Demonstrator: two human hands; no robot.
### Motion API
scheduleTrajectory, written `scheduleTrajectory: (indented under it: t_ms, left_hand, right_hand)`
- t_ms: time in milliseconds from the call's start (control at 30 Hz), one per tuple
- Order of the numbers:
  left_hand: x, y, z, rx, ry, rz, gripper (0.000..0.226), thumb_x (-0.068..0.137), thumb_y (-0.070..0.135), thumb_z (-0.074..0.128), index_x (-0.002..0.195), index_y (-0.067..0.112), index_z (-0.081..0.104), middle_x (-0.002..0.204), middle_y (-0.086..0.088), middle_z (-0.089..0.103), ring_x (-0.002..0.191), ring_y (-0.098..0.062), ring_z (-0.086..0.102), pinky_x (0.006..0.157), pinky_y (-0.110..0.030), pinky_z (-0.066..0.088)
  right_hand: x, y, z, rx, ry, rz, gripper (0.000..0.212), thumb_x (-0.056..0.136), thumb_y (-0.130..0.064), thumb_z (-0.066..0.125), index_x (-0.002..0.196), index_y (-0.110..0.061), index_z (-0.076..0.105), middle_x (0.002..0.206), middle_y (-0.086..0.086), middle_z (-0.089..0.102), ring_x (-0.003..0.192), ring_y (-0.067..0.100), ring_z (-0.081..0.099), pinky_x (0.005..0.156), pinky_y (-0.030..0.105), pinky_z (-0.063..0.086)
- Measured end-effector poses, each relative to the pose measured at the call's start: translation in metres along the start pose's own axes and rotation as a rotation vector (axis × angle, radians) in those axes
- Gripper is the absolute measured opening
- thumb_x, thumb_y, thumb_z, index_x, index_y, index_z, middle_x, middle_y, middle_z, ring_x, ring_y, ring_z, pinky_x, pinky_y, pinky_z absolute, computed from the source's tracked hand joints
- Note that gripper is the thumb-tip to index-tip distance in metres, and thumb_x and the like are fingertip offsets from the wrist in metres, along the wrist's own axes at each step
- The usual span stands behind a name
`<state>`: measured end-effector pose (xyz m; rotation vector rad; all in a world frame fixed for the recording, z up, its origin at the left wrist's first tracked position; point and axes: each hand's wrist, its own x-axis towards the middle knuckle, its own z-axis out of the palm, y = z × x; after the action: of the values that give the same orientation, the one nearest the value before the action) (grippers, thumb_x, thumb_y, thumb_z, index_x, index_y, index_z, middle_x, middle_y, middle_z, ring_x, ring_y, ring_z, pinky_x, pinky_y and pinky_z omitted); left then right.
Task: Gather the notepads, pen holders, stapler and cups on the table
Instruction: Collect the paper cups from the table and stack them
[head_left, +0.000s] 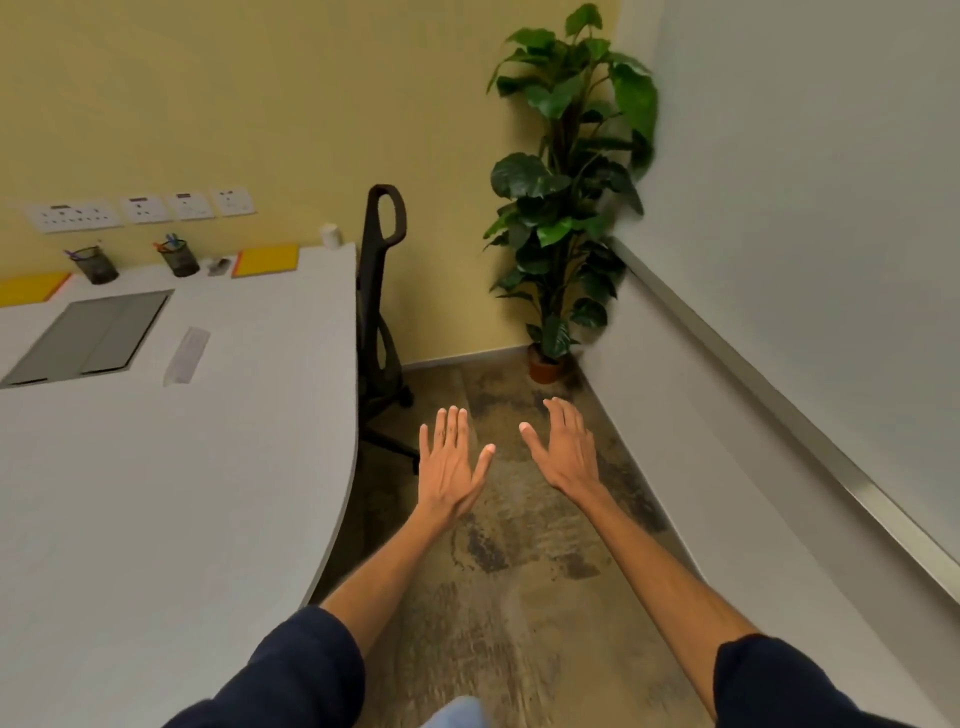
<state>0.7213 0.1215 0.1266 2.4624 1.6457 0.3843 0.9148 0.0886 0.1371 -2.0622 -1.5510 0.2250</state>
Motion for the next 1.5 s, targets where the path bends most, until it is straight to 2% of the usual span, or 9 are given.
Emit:
scheduleTrajectory:
  t_ms: [233, 467, 600, 933, 1133, 1333, 1500]
  left_hand:
    - [0.088, -0.032, 0.017, 0.026, -0.005, -0.093, 0.084, 0.090, 0.067, -0.006, 0.156, 0.015, -0.003, 0.164, -0.005, -0.005, 0.149, -0.019, -0.014, 0.123, -0.045, -0.006]
    - [0.211, -0.077, 0.027, 0.164, -0.034, -0.197, 0.095, 0.085, 0.076, 0.003, 0.156, 0.012, 0.005, 0.164, -0.007, 0.002, 0.150, -0.025, -0.012, 0.119, -0.046, -0.012]
    - [0.287, -0.091, 0.023, 0.184, 0.007, -0.149, 0.093, 0.088, 0.075, 0.008, 0.156, 0.012, 0.005, 0.164, -0.007, 0.004, 0.150, -0.025, -0.009, 0.122, -0.048, -0.006]
    - [0.410, -0.089, 0.044, 0.075, -0.107, -0.130, 0.082, 0.095, 0.067, 0.011, 0.155, 0.011, -0.001, 0.164, -0.008, -0.004, 0.151, -0.022, -0.010, 0.123, -0.047, 0.000]
    - [0.515, -0.073, 0.068, 0.035, -0.151, -0.086, 0.082, 0.096, 0.065, 0.009, 0.155, 0.011, -0.005, 0.163, -0.008, -0.007, 0.151, -0.022, -0.009, 0.123, -0.047, 0.003]
    - [0.634, -0.065, 0.072, 0.009, -0.166, -0.101, 0.076, 0.099, 0.060, 0.013, 0.153, 0.013, -0.012, 0.160, -0.006, -0.017, 0.150, -0.024, -0.010, 0.121, -0.043, -0.002]
    - [0.703, -0.069, 0.060, -0.047, -0.127, -0.112, 0.075, 0.100, 0.058, 0.017, 0.153, 0.017, -0.016, 0.162, -0.004, -0.014, 0.150, -0.022, -0.006, 0.123, -0.045, 0.003]
  right_hand:
    - [0.101, -0.002, 0.042, 0.010, -0.064, -0.061, 0.064, 0.094, -0.059, 0.039, 0.144, -0.018, 0.037, 0.153, 0.004, 0.035, 0.142, 0.019, 0.029, 0.112, 0.049, 0.033]
    - [0.228, 0.001, 0.072, -0.029, -0.096, -0.095, 0.067, 0.095, -0.060, 0.038, 0.145, -0.016, 0.037, 0.153, 0.006, 0.035, 0.143, 0.020, 0.029, 0.112, 0.048, 0.033]
    - [0.299, -0.002, 0.082, -0.036, -0.059, -0.087, 0.067, 0.095, -0.061, 0.037, 0.145, -0.016, 0.037, 0.153, 0.006, 0.035, 0.143, 0.020, 0.029, 0.113, 0.048, 0.033]
    - [0.428, 0.005, 0.121, -0.032, -0.100, -0.053, 0.070, 0.094, -0.063, 0.035, 0.145, -0.016, 0.035, 0.153, 0.006, 0.034, 0.142, 0.020, 0.030, 0.112, 0.050, 0.034]
    - [0.527, 0.025, 0.142, -0.018, -0.126, -0.044, 0.071, 0.094, -0.064, 0.034, 0.146, -0.015, 0.034, 0.152, 0.007, 0.033, 0.139, 0.021, 0.034, 0.111, 0.050, 0.035]
    - [0.653, 0.045, 0.134, -0.035, -0.088, -0.085, 0.065, 0.096, -0.058, 0.036, 0.143, -0.014, 0.037, 0.150, 0.007, 0.035, 0.138, 0.022, 0.034, 0.108, 0.048, 0.035]
    - [0.733, 0.045, 0.134, -0.010, -0.086, -0.114, 0.063, 0.097, -0.055, 0.038, 0.142, -0.012, 0.039, 0.147, 0.009, 0.039, 0.135, 0.024, 0.036, 0.106, 0.047, 0.036]
